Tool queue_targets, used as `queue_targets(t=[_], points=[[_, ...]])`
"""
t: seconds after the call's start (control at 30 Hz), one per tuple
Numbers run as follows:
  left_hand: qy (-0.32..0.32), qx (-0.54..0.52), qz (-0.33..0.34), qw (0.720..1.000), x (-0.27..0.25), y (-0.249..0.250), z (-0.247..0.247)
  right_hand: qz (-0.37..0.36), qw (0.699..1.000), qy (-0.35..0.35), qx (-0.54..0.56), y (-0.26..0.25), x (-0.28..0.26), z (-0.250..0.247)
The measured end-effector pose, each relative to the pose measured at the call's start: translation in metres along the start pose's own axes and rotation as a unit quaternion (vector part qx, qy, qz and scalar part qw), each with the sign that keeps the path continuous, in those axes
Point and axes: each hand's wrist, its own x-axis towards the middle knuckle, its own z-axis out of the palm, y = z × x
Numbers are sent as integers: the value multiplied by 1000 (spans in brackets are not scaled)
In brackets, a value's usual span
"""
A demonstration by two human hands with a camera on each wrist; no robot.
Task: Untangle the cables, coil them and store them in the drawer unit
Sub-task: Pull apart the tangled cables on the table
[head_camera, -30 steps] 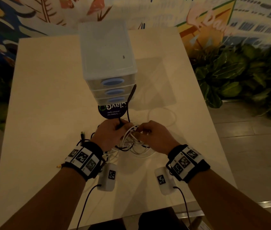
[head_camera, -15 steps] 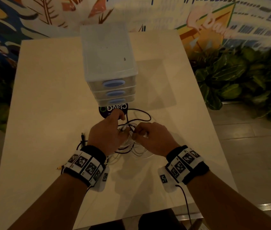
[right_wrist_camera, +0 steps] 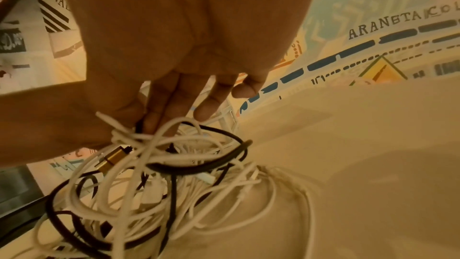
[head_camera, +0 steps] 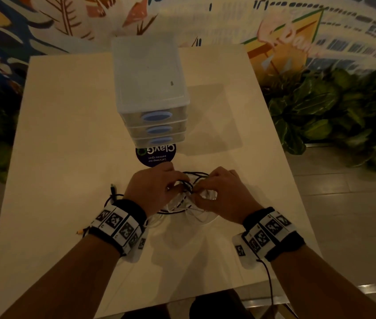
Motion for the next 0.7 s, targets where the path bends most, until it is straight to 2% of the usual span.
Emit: queue_targets(t=[0.07, 0.23, 0.33, 0.43, 0.53, 0.7], points=[[12, 13, 7, 1000, 2, 0, -1, -2, 1000, 0, -11, -2, -1, -3], [30, 53, 14, 998, 5, 12, 0, 13, 999, 12, 39, -14, 11, -16], [42, 30, -23, 998, 3, 15, 4, 29, 999, 2, 23, -22, 20, -18], [72, -5, -43, 996, -1, 17, 9, 45, 997, -19, 60, -23, 20, -17], [54, 15, -35, 998, -5, 15, 16, 52, 995, -28, 82, -21, 14, -15], [30, 31, -92, 995, -7, 5, 17, 73, 985, -49, 147, -13, 10, -21]])
